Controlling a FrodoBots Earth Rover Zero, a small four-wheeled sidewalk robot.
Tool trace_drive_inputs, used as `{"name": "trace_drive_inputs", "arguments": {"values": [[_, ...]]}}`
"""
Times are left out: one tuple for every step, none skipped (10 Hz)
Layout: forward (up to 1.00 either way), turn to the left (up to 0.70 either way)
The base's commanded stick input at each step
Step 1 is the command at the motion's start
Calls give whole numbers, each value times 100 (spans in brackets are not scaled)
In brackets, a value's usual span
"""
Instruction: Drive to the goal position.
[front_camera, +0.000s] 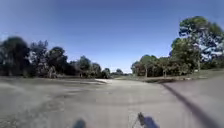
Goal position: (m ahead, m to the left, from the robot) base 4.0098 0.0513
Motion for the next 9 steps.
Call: {"name": "trace_drive_inputs", "arguments": {"values": [[85, 0], [85, 0], [85, 0], [85, 0], [85, 0], [85, 0], [85, 0], [85, 0], [85, 0]]}}
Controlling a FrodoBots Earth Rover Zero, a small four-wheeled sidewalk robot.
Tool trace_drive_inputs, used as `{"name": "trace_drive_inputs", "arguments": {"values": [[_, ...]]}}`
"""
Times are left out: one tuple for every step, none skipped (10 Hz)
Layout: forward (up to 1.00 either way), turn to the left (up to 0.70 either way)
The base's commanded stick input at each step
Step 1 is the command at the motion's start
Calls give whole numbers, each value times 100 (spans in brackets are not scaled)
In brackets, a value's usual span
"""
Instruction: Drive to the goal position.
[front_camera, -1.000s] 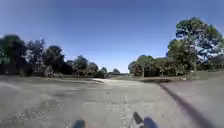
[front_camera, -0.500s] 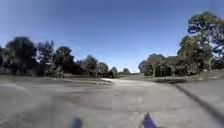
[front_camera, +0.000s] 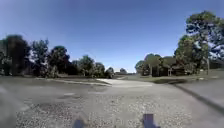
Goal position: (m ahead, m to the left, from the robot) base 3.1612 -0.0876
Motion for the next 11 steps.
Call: {"name": "trace_drive_inputs", "arguments": {"values": [[85, 0], [85, 0], [85, 0], [85, 0], [85, 0], [85, 0], [85, 0], [85, 0], [85, 0], [85, 0], [85, 0]]}}
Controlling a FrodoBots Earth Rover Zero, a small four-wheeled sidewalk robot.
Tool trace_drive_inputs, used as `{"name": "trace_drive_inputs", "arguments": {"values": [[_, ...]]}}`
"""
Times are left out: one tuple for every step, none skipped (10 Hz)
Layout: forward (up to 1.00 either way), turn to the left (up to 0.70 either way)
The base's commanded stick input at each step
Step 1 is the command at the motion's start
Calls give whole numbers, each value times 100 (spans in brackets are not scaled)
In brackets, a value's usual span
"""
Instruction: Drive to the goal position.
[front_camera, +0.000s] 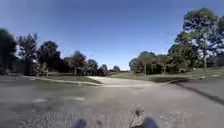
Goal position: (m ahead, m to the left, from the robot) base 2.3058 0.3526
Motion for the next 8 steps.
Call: {"name": "trace_drive_inputs", "arguments": {"values": [[85, 0], [85, 0], [85, 0], [85, 0], [85, 0], [85, 0], [85, 0], [85, 0]]}}
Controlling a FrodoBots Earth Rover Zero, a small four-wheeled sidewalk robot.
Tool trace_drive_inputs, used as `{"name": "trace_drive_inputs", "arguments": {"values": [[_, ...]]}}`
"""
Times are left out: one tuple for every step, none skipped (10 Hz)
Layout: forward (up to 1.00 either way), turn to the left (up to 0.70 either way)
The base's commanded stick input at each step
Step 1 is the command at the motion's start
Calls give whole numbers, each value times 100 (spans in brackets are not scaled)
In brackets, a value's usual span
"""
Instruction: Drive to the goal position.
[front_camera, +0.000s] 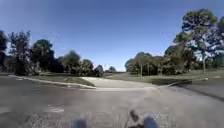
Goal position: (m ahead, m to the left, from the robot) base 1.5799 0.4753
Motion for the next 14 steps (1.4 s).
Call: {"name": "trace_drive_inputs", "arguments": {"values": [[85, 0], [85, 0], [85, 0], [85, 0], [85, 0], [85, 0], [85, 0], [85, 0], [85, 0], [85, 0], [85, 0], [85, 9], [85, 30], [85, 34]]}}
